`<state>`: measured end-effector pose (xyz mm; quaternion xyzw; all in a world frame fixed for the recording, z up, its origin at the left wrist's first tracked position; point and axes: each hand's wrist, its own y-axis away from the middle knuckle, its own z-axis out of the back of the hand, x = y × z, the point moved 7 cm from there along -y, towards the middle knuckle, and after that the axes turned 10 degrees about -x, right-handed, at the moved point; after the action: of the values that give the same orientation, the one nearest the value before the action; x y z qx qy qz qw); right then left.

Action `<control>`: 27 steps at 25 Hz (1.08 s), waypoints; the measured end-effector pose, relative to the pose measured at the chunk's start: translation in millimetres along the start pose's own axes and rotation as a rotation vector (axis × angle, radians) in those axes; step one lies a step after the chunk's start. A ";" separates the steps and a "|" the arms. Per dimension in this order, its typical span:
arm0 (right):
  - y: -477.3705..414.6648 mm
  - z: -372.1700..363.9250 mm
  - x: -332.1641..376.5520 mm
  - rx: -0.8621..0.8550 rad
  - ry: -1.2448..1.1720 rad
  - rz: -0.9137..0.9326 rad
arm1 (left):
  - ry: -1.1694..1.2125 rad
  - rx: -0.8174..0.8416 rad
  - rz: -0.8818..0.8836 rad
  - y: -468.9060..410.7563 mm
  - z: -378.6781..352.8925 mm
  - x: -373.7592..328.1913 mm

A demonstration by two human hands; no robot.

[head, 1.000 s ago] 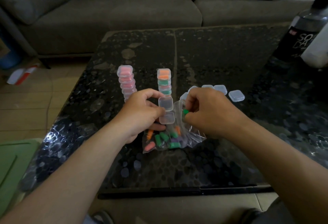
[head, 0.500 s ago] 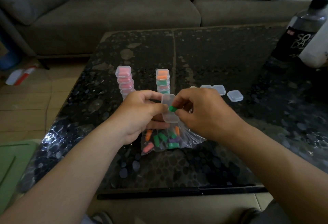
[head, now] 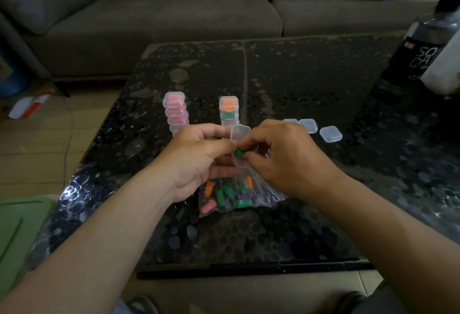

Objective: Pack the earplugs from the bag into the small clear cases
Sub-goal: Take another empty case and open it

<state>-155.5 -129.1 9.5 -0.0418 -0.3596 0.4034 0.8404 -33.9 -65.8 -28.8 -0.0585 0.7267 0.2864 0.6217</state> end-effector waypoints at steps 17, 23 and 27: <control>-0.6 7.8 -18.6 -0.082 -0.025 -0.247 | -0.105 -0.113 -0.057 -3.7 8.7 -0.7; 4.4 1.0 -34.3 0.084 -0.009 -0.484 | -0.221 -0.128 -0.013 -6.5 11.7 6.6; 15.4 -12.8 -33.1 0.316 -0.030 -0.580 | -0.266 -0.117 -0.003 -7.4 10.7 10.7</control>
<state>-171.1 -139.4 -24.4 0.1990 -0.3018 0.1987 0.9109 -23.7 -63.8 -42.0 -0.0572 0.6197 0.3327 0.7085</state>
